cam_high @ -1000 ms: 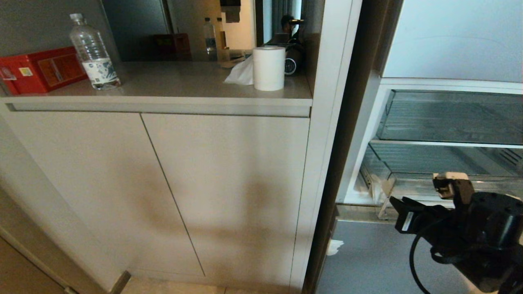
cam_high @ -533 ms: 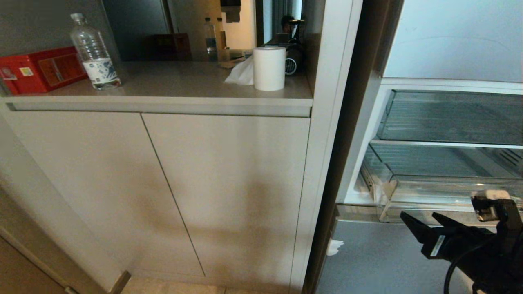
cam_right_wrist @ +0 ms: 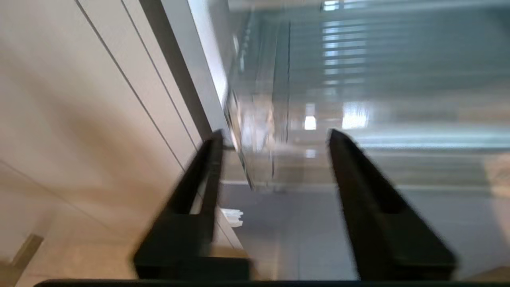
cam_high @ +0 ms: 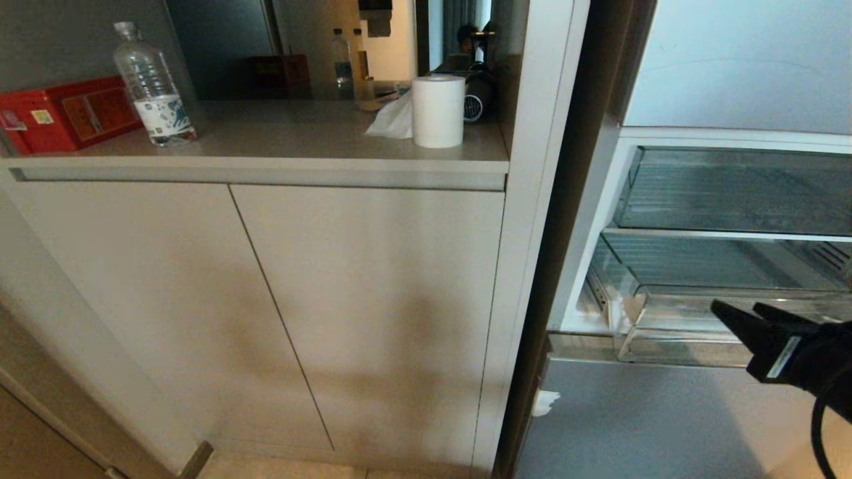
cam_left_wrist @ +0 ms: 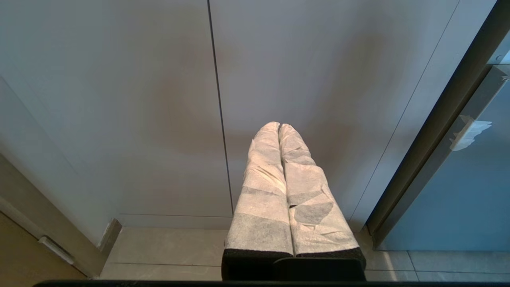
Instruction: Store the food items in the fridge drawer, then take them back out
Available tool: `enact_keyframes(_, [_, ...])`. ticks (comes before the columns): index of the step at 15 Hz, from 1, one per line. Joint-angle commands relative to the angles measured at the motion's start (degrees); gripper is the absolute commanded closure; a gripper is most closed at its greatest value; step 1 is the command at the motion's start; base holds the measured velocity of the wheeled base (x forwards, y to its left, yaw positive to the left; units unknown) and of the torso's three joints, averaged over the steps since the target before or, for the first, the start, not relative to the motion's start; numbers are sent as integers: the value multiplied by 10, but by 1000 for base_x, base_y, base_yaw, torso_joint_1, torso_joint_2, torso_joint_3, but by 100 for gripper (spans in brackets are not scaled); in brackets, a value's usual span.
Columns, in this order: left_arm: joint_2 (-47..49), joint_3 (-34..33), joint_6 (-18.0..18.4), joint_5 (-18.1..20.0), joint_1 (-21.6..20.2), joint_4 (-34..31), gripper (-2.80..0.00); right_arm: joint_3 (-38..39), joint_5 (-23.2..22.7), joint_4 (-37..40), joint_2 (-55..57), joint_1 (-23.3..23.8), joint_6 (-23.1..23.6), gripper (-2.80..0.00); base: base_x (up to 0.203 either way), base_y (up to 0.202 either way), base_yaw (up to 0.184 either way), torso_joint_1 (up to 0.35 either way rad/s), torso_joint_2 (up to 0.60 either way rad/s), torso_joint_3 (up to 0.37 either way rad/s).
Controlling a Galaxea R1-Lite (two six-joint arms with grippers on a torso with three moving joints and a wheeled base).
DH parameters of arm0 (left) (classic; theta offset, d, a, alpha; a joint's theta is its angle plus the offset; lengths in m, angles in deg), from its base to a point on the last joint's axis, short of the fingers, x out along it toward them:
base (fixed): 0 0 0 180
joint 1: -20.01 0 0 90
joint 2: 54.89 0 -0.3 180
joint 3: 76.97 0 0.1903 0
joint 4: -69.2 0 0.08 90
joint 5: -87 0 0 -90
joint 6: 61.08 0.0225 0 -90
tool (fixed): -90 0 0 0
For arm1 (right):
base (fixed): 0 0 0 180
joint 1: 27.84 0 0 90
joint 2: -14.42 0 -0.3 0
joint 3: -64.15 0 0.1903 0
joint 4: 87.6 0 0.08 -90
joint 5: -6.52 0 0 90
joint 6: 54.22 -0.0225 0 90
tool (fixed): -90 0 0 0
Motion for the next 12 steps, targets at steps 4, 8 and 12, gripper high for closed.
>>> enact_keyframes(4, [1,-1,0,0,0,0,0,-186,-1,274,35,25,-3,0,0,0,0,0,0,0])
enact_keyframes(8, [1,-1,0,0,0,0,0,-242,-7,280,132,50,-3,0,0,0,0,0,0,0])
enact_keyframes(12, [1,-1,0,0,0,0,0,-288,-26,273,202,74,-4,0,0,0,0,0,0,0])
